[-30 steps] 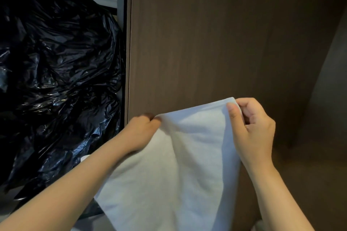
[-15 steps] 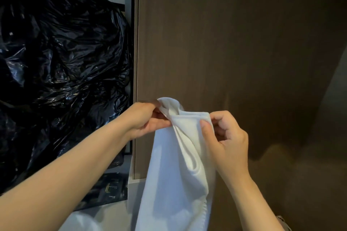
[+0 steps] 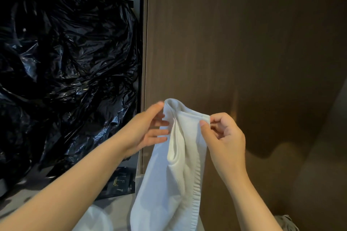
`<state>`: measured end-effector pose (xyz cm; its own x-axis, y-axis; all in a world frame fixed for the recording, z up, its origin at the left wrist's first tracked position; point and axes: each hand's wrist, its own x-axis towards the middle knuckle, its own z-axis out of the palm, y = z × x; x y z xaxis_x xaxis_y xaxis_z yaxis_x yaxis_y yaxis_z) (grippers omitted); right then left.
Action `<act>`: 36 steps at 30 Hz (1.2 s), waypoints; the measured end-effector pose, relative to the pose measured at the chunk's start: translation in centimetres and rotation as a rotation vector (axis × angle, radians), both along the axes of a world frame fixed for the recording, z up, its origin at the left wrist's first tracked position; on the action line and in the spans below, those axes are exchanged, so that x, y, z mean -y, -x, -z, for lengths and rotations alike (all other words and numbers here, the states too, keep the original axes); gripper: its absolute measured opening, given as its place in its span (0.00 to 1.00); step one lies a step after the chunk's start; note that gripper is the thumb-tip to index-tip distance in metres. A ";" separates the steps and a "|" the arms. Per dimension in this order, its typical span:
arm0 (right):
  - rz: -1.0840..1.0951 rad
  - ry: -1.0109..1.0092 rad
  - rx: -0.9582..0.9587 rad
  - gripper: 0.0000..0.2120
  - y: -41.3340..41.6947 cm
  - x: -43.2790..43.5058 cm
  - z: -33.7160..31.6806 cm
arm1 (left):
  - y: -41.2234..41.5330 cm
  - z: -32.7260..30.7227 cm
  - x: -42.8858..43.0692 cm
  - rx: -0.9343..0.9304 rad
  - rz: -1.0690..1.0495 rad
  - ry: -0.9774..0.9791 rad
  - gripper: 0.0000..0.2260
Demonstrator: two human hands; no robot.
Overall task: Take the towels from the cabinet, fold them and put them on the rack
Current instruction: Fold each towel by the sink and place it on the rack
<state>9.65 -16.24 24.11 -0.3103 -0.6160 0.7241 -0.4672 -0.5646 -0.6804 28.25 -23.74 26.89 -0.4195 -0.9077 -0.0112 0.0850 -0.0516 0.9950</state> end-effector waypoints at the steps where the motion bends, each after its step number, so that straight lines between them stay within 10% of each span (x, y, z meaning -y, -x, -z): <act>1: 0.002 0.002 0.019 0.05 0.0 0.0 0.1 | -0.7 0.7 -1.2 0.051 0.019 0.037 0.30; 6: 0.030 0.000 0.037 0.04 0.0 0.1 0.4 | -2.0 4.5 -7.3 0.407 -0.051 0.294 0.36; 15: -0.043 0.008 0.075 0.03 -0.9 0.1 0.5 | 0.3 4.7 -8.1 0.170 -0.268 0.413 0.02; 22: -0.061 0.024 0.153 0.18 -1.6 -0.5 -0.4 | -1.5 0.9 -6.3 -0.021 -0.459 0.531 0.08; 36: -0.281 -0.291 -0.145 0.08 -1.3 -1.4 -1.1 | -0.7 2.2 -5.9 0.098 -0.407 0.526 0.09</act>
